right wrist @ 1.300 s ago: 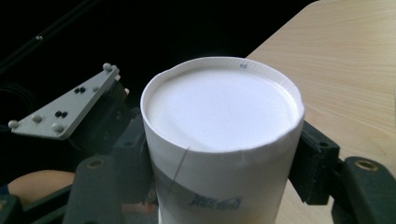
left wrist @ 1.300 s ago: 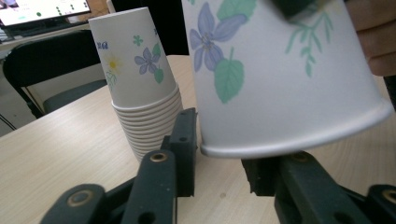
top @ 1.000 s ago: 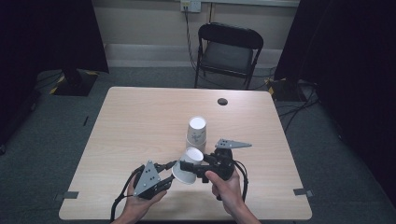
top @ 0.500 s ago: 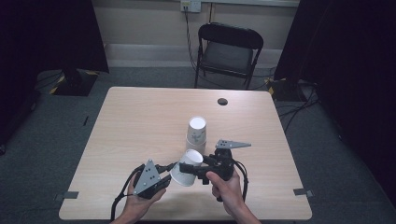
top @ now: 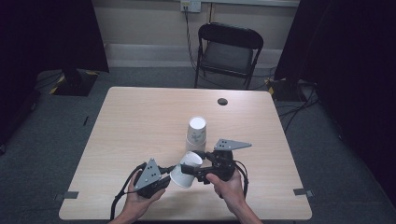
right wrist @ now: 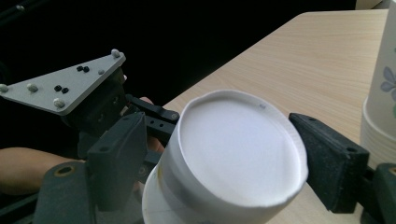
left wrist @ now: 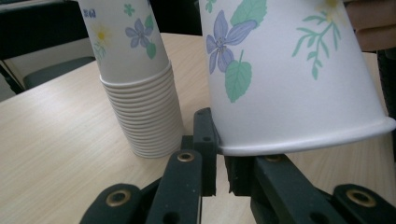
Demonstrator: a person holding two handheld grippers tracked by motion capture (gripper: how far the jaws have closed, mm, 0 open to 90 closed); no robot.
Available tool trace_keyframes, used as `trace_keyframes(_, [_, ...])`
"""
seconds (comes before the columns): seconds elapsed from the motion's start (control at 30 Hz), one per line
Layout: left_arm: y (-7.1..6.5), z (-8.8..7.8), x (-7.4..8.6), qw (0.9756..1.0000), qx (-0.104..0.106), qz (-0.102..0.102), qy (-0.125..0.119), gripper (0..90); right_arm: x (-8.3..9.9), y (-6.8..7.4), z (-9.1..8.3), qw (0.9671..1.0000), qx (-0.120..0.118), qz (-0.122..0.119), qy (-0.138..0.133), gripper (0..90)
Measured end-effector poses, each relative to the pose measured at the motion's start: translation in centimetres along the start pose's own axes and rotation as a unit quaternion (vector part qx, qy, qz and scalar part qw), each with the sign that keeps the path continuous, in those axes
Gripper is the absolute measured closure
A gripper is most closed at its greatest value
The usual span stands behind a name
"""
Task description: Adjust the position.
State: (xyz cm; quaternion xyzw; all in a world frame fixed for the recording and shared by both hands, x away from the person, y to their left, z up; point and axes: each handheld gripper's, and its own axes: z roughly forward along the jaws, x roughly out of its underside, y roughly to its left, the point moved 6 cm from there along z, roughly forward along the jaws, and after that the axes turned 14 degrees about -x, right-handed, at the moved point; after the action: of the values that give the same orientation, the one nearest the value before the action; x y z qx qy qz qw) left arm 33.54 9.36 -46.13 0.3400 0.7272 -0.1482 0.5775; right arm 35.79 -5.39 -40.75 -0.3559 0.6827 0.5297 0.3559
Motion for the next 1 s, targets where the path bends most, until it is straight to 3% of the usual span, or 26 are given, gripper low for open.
trace_keyframes(0.3, [-0.1,0.6,0.8,0.9988,0.039,-0.008,0.027,84.4,0.1,-0.5,-0.3,0.9997,0.012,-0.017,0.011,25.2])
trace_keyframes(0.43, [0.1,0.9,1.4,0.9979,0.04,0.001,0.05,84.5,0.0,-0.7,-0.6,0.9991,0.024,-0.033,0.014,28.7])
trace_keyframes(0.7, [0.9,1.3,2.2,0.996,0.035,-0.006,0.082,84.5,-0.2,-1.0,-1.2,0.9976,0.044,-0.051,0.016,33.3])
trace_keyframes(0.87, [1.2,1.5,2.7,0.9939,0.036,-0.008,0.103,84.6,-0.2,-0.8,-1.3,0.9962,0.045,-0.072,0.019,46.1])
trace_keyframes(1.0, [1.2,1.7,3.0,0.9919,0.043,-0.01,0.119,84.7,0.0,-0.5,-1.0,0.9932,0.056,-0.092,0.044,54.4])
